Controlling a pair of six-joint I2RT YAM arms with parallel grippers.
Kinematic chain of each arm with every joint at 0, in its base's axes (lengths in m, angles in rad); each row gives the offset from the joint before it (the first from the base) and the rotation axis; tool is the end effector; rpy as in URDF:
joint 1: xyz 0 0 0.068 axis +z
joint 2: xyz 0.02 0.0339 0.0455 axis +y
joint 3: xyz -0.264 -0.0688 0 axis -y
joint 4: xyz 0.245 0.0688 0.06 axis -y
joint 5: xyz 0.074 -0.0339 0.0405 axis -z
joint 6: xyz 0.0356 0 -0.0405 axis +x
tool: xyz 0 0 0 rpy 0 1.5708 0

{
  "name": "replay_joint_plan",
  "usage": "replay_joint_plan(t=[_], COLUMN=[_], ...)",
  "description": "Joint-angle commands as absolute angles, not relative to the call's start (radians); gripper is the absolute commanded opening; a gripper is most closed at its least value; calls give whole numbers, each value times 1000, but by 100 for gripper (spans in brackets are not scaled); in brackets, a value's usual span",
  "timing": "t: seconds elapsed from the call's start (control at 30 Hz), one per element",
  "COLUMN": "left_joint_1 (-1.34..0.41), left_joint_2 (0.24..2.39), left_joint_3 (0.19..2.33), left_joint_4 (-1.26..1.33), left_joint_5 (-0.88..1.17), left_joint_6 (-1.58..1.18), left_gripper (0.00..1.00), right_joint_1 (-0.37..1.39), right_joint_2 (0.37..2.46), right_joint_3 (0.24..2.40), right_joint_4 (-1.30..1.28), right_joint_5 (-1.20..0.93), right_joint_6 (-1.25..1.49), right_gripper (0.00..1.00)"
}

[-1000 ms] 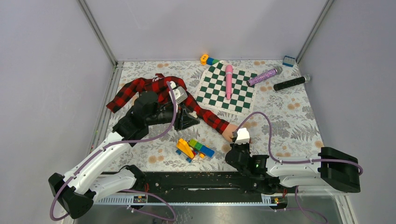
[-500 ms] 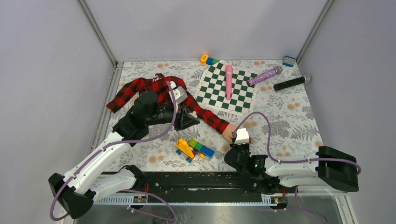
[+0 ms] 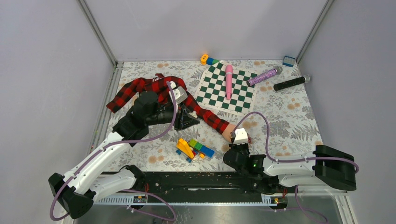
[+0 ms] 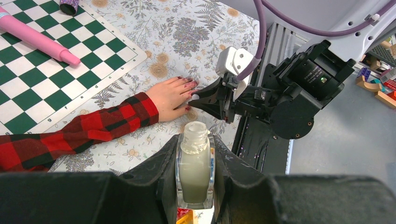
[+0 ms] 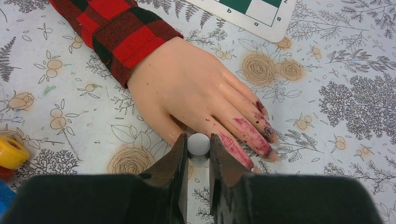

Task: Paint the nails
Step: Paint the nail polish on the nail.

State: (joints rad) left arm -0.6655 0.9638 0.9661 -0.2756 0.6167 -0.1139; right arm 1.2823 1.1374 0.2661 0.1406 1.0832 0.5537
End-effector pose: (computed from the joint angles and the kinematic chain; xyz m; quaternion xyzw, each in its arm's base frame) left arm 0.1552 -0.1480 0.3631 0.3832 0.6806 -0.4424 0.4407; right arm 0.0815 0.1639 0.1437 -0.0823 0.8060 -0.0083 0.5862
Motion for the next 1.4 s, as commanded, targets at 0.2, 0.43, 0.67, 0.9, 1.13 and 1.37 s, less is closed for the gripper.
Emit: replay_joint_plan(t=[0.2, 0.43, 0.67, 0.9, 1.13, 1.37], left_joint_1=[-668, -668, -668, -667, -668, -668], left_joint_2=[963, 963, 960, 958, 955, 957], left_joint_3=[982, 982, 981, 982, 982, 982], left_joint_4=[-218, -218, -215, -216, -216, -215], left_joint_5=[613, 615, 614, 617, 618, 617], left_joint_6=[-117, -118, -118, -118, -118, -118], left_gripper=[0, 0, 0, 0, 0, 0], right_joint_1=[1295, 1295, 1295, 1295, 1295, 1296], right_joint_2=[1150, 1159, 1171, 1185, 1196, 1200], right_joint_3=[304, 305, 308, 321, 339, 352], right_joint_4=[176, 193, 199, 186, 141, 97], right_joint_5=[1149, 1152, 1146, 1153, 1162, 1165], right_joint_6=[541, 523, 519, 525, 550, 570], right_gripper=[0, 0, 0, 0, 0, 0])
